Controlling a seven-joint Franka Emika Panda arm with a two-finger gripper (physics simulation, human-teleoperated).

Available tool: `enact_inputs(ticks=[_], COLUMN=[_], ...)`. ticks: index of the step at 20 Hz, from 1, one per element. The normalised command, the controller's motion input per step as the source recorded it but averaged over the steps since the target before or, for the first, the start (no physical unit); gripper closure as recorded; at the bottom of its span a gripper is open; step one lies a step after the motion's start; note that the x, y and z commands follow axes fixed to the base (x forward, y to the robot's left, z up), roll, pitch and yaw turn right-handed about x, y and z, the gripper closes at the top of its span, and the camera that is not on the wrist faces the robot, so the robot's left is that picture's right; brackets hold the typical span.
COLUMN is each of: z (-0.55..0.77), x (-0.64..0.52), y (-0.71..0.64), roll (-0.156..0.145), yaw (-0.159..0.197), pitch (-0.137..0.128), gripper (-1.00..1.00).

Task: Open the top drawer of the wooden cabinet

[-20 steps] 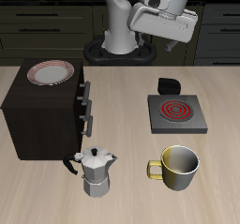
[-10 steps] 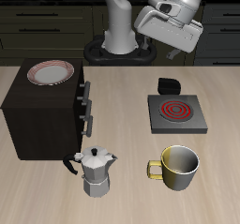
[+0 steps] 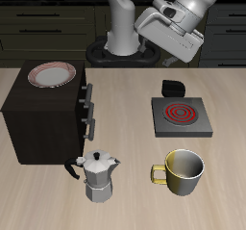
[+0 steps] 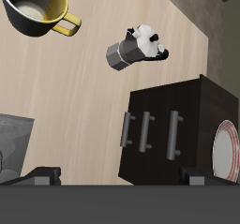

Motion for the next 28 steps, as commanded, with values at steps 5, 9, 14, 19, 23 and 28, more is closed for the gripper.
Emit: enact_inputs(ticks=[5,9,14,19,23,28], z=[0.00,-0.03,0.03,-0.01,-0.10,-0.06], x=[0.02,0.01,0.03,0.05,0.05,0.11], y=[-0.15,-0.34,-0.43,-0.34,-0.18,0.03], roll=[-0.112,-0.063,-0.094,-0.058,-0.042,-0.024], yaw=[-0.052,-0.003,-0.042,0.007,0.017,0.032], pitch=[-0.009,-0.023,0.017,-0.011,-0.001,-0.037], gripper=[-1.00,-1.00,-1.00,-1.00,-1.00,-1.00])
